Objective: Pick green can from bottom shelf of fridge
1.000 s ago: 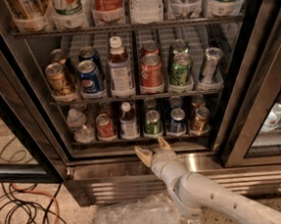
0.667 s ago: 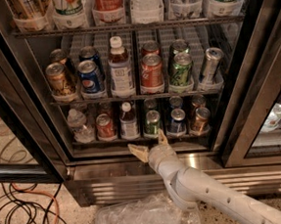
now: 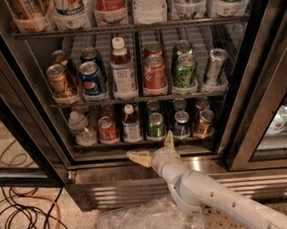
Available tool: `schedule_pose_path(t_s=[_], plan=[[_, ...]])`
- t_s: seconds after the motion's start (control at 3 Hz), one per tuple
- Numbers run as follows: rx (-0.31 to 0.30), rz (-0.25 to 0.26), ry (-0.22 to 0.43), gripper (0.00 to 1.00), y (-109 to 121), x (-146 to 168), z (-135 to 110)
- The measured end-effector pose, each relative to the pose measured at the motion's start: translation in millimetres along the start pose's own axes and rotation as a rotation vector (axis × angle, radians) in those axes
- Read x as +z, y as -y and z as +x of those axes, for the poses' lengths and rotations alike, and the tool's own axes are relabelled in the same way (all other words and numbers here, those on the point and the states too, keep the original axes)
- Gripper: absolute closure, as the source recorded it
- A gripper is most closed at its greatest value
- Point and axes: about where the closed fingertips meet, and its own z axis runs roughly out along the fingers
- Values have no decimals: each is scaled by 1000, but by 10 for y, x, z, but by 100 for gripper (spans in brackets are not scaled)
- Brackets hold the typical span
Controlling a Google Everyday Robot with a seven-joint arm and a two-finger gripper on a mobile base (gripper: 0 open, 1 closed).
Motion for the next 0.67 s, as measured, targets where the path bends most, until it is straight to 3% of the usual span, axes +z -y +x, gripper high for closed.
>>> schedule_pose_path(t_s=[0.67], plan=[[-71, -43, 29, 7, 35, 307, -42]])
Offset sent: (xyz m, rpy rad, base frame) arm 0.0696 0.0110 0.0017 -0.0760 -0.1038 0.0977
